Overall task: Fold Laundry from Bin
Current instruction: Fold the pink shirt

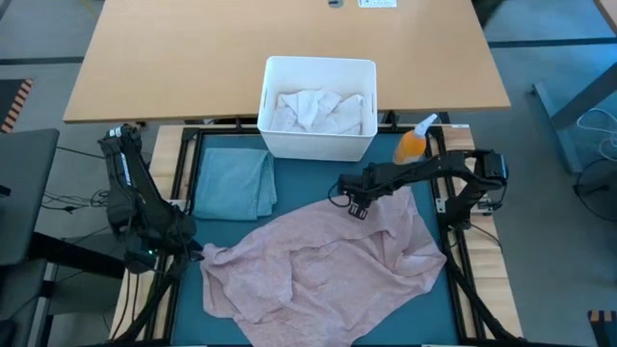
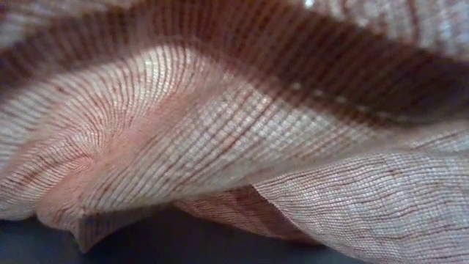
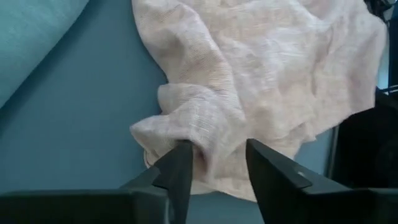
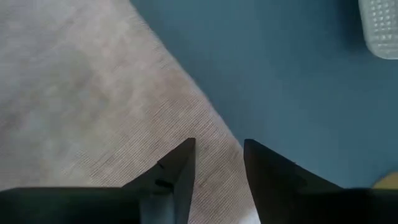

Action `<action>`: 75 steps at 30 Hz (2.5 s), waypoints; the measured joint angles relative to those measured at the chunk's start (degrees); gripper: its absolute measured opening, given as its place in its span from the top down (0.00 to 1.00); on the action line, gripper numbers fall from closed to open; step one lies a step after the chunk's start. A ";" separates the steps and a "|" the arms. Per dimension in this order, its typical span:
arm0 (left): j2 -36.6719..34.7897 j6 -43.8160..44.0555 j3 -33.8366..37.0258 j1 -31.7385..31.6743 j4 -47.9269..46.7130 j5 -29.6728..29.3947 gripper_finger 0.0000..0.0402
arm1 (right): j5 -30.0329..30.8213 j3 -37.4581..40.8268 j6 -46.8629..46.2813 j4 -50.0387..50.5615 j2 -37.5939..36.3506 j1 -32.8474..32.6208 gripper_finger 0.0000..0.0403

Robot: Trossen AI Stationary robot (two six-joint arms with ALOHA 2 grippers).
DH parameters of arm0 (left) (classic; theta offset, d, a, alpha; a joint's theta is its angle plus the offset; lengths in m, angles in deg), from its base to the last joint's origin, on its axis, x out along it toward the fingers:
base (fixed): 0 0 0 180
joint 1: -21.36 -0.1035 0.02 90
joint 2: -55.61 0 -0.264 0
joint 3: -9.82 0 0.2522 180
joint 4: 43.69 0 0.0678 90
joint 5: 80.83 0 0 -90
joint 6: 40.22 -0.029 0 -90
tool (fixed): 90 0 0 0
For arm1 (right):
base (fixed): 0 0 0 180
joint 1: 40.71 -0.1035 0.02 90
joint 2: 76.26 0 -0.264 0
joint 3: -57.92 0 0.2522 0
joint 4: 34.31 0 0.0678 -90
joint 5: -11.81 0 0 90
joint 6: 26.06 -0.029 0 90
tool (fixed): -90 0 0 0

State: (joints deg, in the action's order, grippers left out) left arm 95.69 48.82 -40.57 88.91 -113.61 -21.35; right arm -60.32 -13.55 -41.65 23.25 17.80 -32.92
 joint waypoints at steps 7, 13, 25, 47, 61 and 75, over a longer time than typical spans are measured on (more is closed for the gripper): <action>-0.01 -0.02 -8.27 -1.24 -6.79 5.82 0.57 | 0.47 6.65 4.94 -7.10 0.00 2.69 0.57; 0.33 -5.66 -9.17 -2.61 -8.74 -7.69 0.57 | 7.58 10.74 6.18 -14.55 -0.20 4.75 0.58; 0.60 -6.21 1.61 -10.59 -5.85 -11.15 0.57 | 32.22 10.05 -2.29 -15.40 0.04 8.15 0.66; 0.40 -27.28 17.41 -28.17 21.58 10.46 0.57 | 4.91 1.56 -4.23 -21.47 -0.07 -9.38 0.70; 0.43 -25.51 21.65 -29.47 28.26 15.86 0.57 | 1.78 14.91 -2.26 -38.97 -0.04 -1.22 0.70; 0.45 -37.86 8.33 -28.87 30.93 13.33 0.57 | 9.67 19.95 -0.37 -45.00 -0.15 8.12 0.69</action>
State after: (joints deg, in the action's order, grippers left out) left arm 96.15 10.95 -32.24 60.04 -82.68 -8.02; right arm -50.64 6.40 -42.02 -21.75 17.65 -24.80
